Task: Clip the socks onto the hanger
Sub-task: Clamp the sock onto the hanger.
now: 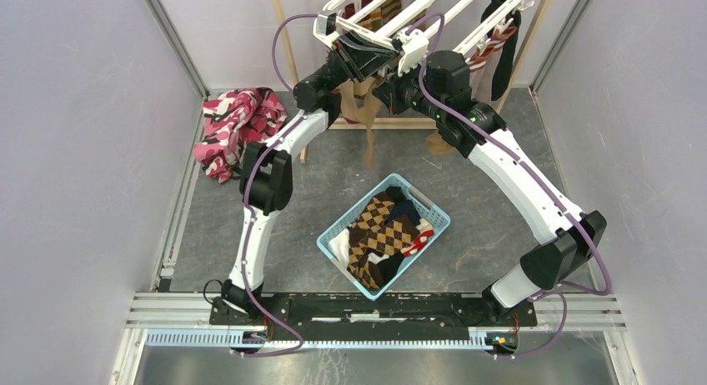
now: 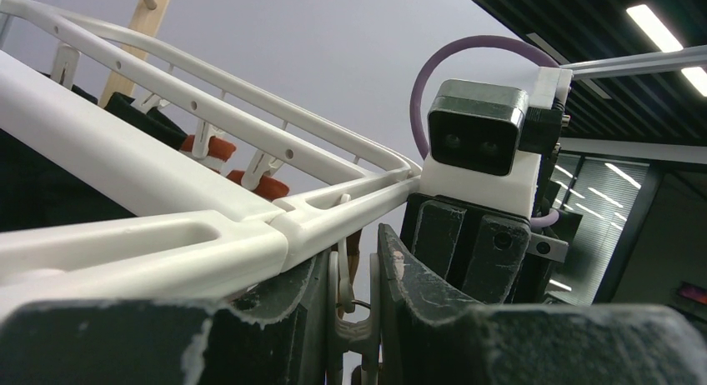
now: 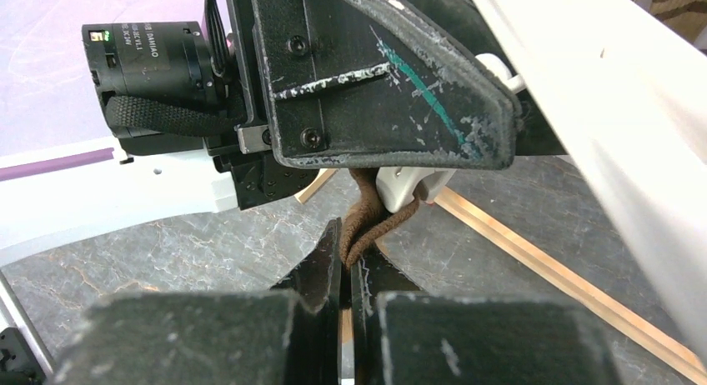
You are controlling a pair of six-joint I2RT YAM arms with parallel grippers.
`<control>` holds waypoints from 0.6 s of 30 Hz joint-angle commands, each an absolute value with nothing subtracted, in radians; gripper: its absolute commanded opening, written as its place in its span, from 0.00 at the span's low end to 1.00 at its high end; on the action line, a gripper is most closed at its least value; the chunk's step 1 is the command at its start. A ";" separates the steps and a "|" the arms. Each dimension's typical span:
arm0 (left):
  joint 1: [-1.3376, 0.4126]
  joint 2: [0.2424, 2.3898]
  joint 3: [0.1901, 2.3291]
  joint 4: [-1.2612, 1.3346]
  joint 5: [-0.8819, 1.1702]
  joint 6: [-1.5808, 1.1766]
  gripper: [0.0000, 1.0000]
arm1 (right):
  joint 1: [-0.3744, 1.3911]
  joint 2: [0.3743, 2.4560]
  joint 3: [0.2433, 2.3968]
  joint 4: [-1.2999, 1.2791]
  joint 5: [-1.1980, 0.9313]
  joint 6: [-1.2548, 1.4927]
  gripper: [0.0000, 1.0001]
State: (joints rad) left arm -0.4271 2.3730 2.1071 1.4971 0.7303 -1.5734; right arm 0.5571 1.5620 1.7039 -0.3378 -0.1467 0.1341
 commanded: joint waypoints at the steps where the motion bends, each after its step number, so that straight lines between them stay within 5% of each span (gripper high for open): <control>1: -0.406 2.346 2.124 1.737 0.781 -1.551 0.16 | 0.487 1.523 1.716 -0.204 -0.080 0.198 0.00; 18: -0.405 2.350 2.123 1.737 0.770 -1.566 0.26 | 0.482 1.508 1.708 -0.194 -0.077 0.186 0.00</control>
State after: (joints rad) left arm -0.4278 2.3730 2.1071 1.4975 0.7284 -1.5734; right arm 0.5541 1.5562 1.6909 -0.3141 -0.1581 0.1379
